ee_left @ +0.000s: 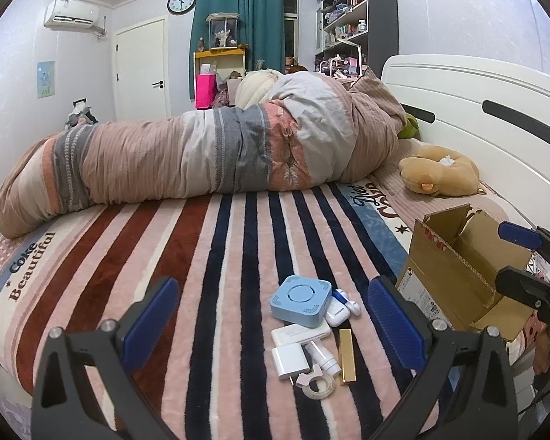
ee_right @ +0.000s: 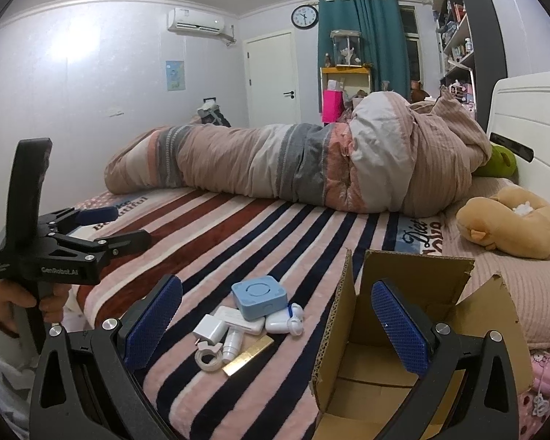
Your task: Organize rigid objects
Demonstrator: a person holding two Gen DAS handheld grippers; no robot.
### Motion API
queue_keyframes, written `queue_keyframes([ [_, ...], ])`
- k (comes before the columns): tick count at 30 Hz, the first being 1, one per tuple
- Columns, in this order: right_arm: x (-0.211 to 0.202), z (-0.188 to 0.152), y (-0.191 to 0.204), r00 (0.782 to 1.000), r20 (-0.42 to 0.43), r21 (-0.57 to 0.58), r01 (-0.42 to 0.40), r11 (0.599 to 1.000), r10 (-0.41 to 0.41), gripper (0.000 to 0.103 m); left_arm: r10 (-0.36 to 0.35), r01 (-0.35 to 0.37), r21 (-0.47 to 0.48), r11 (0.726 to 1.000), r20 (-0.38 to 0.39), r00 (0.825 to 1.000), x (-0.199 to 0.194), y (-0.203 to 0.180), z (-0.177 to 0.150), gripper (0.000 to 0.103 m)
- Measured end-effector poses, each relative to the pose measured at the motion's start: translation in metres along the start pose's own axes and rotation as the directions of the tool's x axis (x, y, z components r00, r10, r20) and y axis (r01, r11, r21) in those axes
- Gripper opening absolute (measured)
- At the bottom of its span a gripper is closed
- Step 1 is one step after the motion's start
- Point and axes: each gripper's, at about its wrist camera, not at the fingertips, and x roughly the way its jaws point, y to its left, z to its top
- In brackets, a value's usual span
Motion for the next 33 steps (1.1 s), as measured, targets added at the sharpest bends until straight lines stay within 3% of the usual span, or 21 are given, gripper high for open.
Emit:
queue_keyframes([
  [10, 0.003, -0.001, 0.013, 0.998, -0.018, -0.065, 0.064, 0.996, -0.065, 0.103, -0.05, 0.05, 0.001, 0.999, 0.01, 0.999, 0.005, 0.01, -0.002, 0.103],
  [14, 0.007, 0.012, 0.029, 0.997, -0.028, -0.108, 0.069, 0.992, -0.072, 0.103, -0.11, 0.109, 0.022, 0.994, 0.02, 0.994, 0.011, 0.031, -0.002, 0.103],
  [18, 0.019, 0.028, 0.062, 0.998, -0.03, -0.175, 0.043, 0.984, -0.049, 0.102, -0.098, 0.098, 0.046, 0.994, 0.013, 0.995, 0.021, 0.063, -0.004, 0.103],
  [22, 0.061, 0.022, 0.095, 0.994, -0.111, -0.191, -0.003, 0.982, -0.019, 0.071, -0.101, 0.102, 0.02, 0.995, -0.039, 0.994, 0.038, 0.096, -0.013, 0.103],
  [23, 0.074, 0.018, 0.1, 0.99, -0.14, -0.18, -0.021, 0.983, -0.005, 0.069, -0.11, 0.11, 0.001, 0.994, -0.062, 0.992, 0.045, 0.105, -0.018, 0.102],
  [27, 0.136, -0.014, 0.096, 0.96, -0.279, -0.075, -0.051, 0.996, 0.029, 0.069, -0.182, 0.173, -0.082, 0.981, -0.121, 0.976, 0.072, 0.135, -0.041, 0.102],
  [33, 0.214, -0.05, 0.043, 0.915, -0.402, 0.057, 0.064, 0.996, -0.035, 0.07, -0.184, 0.17, -0.106, 0.98, -0.147, 0.972, 0.101, 0.148, -0.061, 0.102],
])
